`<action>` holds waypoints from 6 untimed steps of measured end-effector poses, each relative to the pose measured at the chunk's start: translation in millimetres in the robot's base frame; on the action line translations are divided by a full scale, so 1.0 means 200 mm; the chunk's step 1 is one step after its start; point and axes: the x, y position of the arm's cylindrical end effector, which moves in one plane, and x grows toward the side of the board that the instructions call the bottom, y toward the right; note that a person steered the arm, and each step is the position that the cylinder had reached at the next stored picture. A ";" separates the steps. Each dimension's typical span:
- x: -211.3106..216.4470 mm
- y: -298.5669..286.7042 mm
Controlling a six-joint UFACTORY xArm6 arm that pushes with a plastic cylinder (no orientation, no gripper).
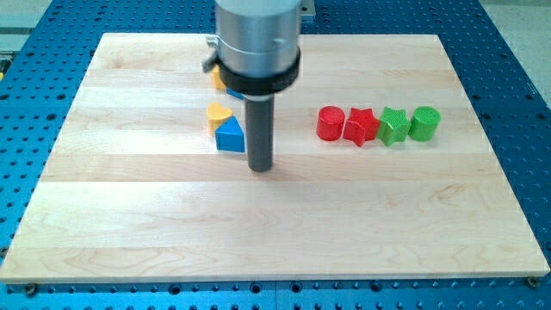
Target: Move the yellow heart and triangle horizontally to the red blocks
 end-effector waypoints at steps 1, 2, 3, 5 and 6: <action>0.00 0.13; 0.04 0.18; 0.03 0.15; -0.09 0.00; -0.17 -0.06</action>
